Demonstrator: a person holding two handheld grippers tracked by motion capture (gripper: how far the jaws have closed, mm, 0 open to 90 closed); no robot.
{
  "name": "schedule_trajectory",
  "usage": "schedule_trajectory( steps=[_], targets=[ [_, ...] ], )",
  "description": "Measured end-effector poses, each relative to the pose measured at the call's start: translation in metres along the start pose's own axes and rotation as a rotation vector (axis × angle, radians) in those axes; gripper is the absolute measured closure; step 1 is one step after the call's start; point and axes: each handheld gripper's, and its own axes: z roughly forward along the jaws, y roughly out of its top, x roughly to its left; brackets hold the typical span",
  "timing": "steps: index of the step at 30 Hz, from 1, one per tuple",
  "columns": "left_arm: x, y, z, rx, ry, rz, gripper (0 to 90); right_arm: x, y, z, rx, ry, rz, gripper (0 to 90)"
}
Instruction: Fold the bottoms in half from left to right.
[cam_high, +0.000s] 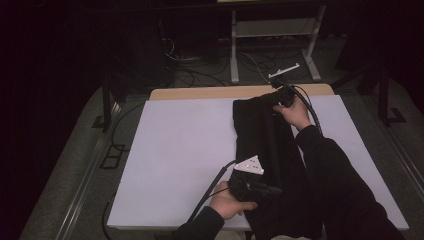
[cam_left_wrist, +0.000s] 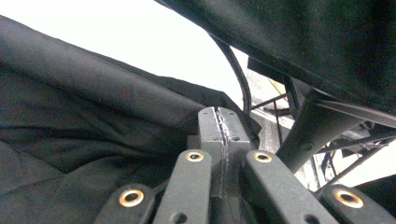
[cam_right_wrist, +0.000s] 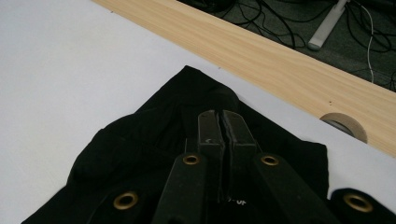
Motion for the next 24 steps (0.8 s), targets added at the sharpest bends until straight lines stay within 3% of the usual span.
schedule_trajectory(
  steps=[12, 24],
  targets=[
    [-0.010, 0.008, 0.027, 0.024, -0.003, -0.004, 88.7, -0.010, -0.007, -0.007, 0.034, -0.008, -0.018, 85.9],
    [-0.015, 0.014, 0.048, 0.066, -0.004, -0.013, 88.6, -0.013, -0.016, -0.007, 0.026, 0.003, -0.036, 85.9]
  ],
)
